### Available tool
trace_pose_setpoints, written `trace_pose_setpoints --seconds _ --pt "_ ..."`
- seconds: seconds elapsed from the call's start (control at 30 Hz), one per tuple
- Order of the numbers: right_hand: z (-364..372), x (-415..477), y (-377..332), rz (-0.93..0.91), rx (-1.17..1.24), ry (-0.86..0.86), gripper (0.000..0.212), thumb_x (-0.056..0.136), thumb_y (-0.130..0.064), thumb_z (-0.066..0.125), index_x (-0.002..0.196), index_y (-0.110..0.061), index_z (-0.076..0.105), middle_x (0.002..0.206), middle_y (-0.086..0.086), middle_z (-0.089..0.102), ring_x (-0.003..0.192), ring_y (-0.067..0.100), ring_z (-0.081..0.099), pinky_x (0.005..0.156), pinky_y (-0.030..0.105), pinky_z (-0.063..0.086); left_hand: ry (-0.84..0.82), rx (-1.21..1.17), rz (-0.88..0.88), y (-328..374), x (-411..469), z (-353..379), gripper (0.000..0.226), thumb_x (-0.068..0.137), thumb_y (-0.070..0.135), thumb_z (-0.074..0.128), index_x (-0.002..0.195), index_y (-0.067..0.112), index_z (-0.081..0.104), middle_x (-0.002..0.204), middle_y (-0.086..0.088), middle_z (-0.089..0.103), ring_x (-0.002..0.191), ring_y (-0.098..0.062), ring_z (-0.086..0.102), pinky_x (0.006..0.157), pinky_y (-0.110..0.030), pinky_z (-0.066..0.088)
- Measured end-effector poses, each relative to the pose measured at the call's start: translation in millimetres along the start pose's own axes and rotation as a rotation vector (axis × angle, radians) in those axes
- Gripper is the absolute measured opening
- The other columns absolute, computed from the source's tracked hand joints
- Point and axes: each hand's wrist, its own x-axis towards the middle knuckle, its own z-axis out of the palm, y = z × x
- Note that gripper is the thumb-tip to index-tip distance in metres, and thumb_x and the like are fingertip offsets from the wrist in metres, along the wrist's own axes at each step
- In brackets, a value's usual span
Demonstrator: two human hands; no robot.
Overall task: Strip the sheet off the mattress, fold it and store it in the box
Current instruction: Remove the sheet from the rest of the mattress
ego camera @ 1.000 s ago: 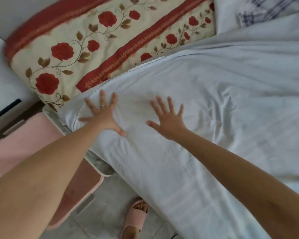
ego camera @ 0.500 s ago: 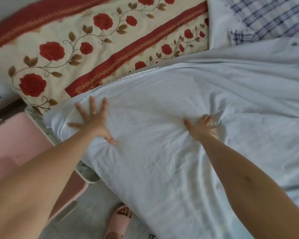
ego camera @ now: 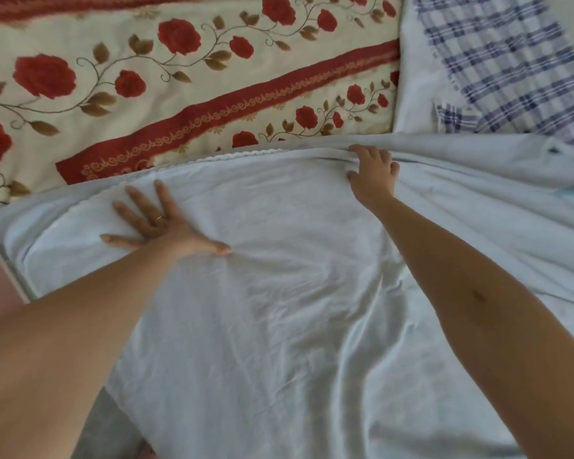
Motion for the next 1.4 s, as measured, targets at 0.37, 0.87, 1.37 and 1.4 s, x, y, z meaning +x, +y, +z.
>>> trace_pose_setpoints --seconds 0.37,0.87,1.37,1.4 --pt "-32.3 32.8 21.8 -0.076 -0.059 -0.13 0.016 0.091 -0.026 0.056 0.105 -0.018 0.058 0.089 -0.002 0.058 0.098 0.023 0.057 0.099 0.038 0.025 -0.106 -0.008 -0.069 11.8 -3.3 -14.2 0.17 0.03 0.074 0.08 0.121 0.024 -0.055 0.131 -0.013 -0.058 0.128 -0.04 -0.043 0.1 -0.075 -0.005" --pt "-11.0 71.0 -3.2 0.217 -0.257 -0.173 0.024 0.097 -0.004 0.04 0.119 -0.003 0.05 0.109 0.016 0.057 0.092 0.029 0.057 0.067 0.034 0.042 -0.129 -0.009 -0.063 10.2 -0.6 -18.4 0.17 0.029 0.075 0.079 0.115 0.026 -0.059 0.127 -0.013 -0.06 0.127 -0.041 -0.044 0.097 -0.076 -0.009" --pt "7.6 105.4 -19.0 0.289 0.47 -0.014 0.042 0.092 -0.02 0.045 0.132 -0.012 0.041 0.131 0.006 0.051 0.119 0.026 0.049 0.095 0.041 0.042 -0.102 -0.019 -0.061 11.0 4.1 -14.2 0.168 0.03 0.075 0.079 0.107 0.026 -0.062 0.126 -0.014 -0.061 0.127 -0.041 -0.044 0.097 -0.075 -0.009" --pt "6.8 102.0 -22.2 0.265 0.524 -0.062 0.052 0.09 -0.025 0.047 0.139 -0.013 0.034 0.138 0.004 0.043 0.124 0.025 0.045 0.103 0.047 0.037 -0.106 -0.02 -0.06 11.2 3.5 -14.0 0.168 0.03 0.074 0.079 0.106 0.027 -0.062 0.126 -0.014 -0.061 0.126 -0.041 -0.044 0.097 -0.074 -0.009"
